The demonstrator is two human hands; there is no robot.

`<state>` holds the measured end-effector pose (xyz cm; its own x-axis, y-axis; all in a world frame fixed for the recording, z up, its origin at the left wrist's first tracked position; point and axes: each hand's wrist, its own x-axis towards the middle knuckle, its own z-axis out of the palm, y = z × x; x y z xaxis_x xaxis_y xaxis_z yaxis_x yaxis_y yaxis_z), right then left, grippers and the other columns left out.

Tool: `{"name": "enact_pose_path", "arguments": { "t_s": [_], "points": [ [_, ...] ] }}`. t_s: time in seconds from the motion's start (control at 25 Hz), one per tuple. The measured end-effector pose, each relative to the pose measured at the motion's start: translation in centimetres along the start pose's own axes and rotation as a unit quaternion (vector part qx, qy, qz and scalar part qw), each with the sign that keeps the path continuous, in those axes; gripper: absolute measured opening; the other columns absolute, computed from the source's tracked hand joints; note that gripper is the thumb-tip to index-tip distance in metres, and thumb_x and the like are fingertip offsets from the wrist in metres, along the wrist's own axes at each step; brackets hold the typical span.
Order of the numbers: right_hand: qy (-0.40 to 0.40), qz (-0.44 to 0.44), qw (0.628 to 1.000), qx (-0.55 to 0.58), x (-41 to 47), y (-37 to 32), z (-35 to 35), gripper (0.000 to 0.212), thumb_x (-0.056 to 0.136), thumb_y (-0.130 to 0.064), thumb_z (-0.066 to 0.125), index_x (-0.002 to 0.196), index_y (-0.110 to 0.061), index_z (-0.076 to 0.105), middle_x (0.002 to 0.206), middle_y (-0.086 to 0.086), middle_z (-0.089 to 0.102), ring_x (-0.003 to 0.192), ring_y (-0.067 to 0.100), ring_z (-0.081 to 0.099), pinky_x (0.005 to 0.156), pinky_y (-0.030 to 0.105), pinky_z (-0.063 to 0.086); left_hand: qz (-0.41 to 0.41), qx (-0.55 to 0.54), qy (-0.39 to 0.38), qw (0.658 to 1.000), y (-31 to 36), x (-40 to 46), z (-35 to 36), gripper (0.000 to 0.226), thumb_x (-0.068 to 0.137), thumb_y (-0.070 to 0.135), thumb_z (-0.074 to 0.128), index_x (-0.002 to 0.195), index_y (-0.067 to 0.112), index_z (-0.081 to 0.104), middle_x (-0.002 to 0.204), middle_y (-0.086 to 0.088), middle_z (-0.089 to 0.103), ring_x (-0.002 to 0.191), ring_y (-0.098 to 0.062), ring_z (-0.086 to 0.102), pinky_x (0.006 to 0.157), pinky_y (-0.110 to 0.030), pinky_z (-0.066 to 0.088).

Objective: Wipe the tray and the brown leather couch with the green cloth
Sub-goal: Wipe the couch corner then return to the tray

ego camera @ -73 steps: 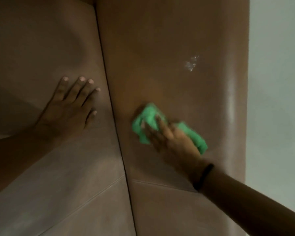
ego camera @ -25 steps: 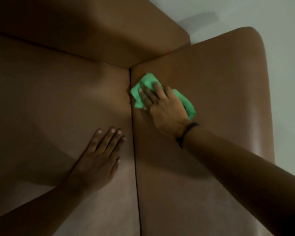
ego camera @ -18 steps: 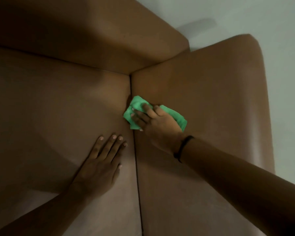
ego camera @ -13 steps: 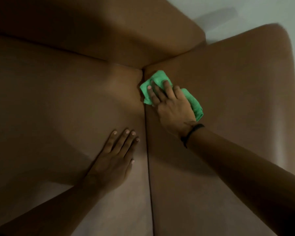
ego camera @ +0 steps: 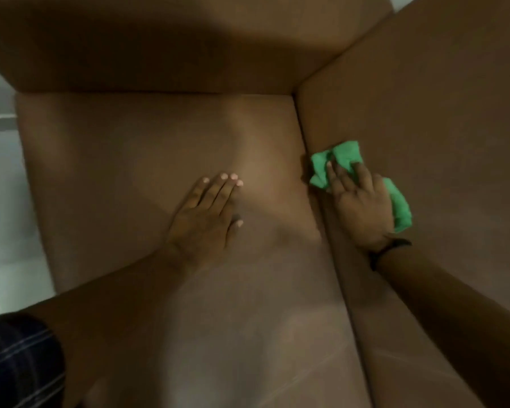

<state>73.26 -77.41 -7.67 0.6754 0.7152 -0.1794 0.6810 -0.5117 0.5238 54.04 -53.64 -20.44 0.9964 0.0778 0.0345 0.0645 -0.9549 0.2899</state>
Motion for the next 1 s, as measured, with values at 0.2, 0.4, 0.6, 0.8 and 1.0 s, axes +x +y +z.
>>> {"name": "enact_pose_path", "arguments": {
  "t_s": [0.2, 0.4, 0.6, 0.8, 1.0],
  "points": [
    [0.037, 0.293, 0.896, 0.332, -4.6, -17.6, 2.1, 0.048, 0.107, -0.011, 0.051, 0.154, 0.001, 0.054, 0.16, 0.017, 0.053, 0.117, 0.052, 0.056, 0.11, 0.049, 0.038, -0.068, 0.023, 0.013, 0.997, -5.8, -9.2, -2.3, 0.075, 0.11, 0.044, 0.041, 0.174, 0.006, 0.031, 0.181, -0.017, 0.034, 0.168, -0.034, 0.033, 0.137, -0.058, 0.027],
    [0.076, 0.132, 0.879, 0.452, -8.8, -30.8, -6.6, 0.05, 0.102, -0.019, 0.047, 0.148, -0.006, 0.062, 0.156, 0.013, 0.059, 0.127, 0.04, 0.057, 0.108, 0.051, 0.04, -0.14, -0.013, -0.037, 0.989, -8.5, -18.7, -4.8, 0.076, 0.113, 0.046, 0.036, 0.172, -0.001, 0.028, 0.18, -0.025, 0.03, 0.169, -0.041, 0.027, 0.138, -0.06, 0.026],
    [0.035, 0.127, 0.845, 0.519, -6.8, -42.4, -19.0, 0.046, 0.106, -0.013, 0.044, 0.148, -0.008, 0.062, 0.156, 0.003, 0.059, 0.121, 0.037, 0.057, 0.111, 0.046, 0.044, -0.208, 0.009, -0.036, 0.977, -18.4, -26.7, -12.1, 0.078, 0.115, 0.052, 0.029, 0.174, 0.003, 0.016, 0.183, -0.024, 0.021, 0.171, -0.035, 0.01, 0.138, -0.054, 0.012],
    [0.032, 0.02, 0.842, 0.538, 1.4, -55.2, -35.6, 0.05, 0.106, -0.01, 0.057, 0.156, -0.011, 0.055, 0.155, 0.008, 0.059, 0.13, 0.039, 0.055, 0.111, 0.05, 0.044, -0.304, 0.025, 0.0, 0.952, -34.3, -34.9, -22.8, 0.078, 0.116, 0.049, 0.029, 0.175, 0.0, 0.014, 0.183, -0.026, 0.015, 0.171, -0.036, 0.003, 0.139, -0.054, 0.005],
    [0.02, -0.008, 0.854, 0.52, 11.1, -68.1, -44.9, 0.053, 0.107, -0.016, 0.056, 0.16, -0.015, 0.049, 0.159, 0.006, 0.056, 0.135, 0.041, 0.047, 0.112, 0.051, 0.043, -0.379, 0.026, -0.016, 0.925, -48.2, -42.1, -26.7, 0.081, 0.115, 0.053, 0.02, 0.175, 0.0, 0.01, 0.183, -0.028, 0.014, 0.173, -0.04, 0.008, 0.14, -0.052, 0.001]
  ]
}}
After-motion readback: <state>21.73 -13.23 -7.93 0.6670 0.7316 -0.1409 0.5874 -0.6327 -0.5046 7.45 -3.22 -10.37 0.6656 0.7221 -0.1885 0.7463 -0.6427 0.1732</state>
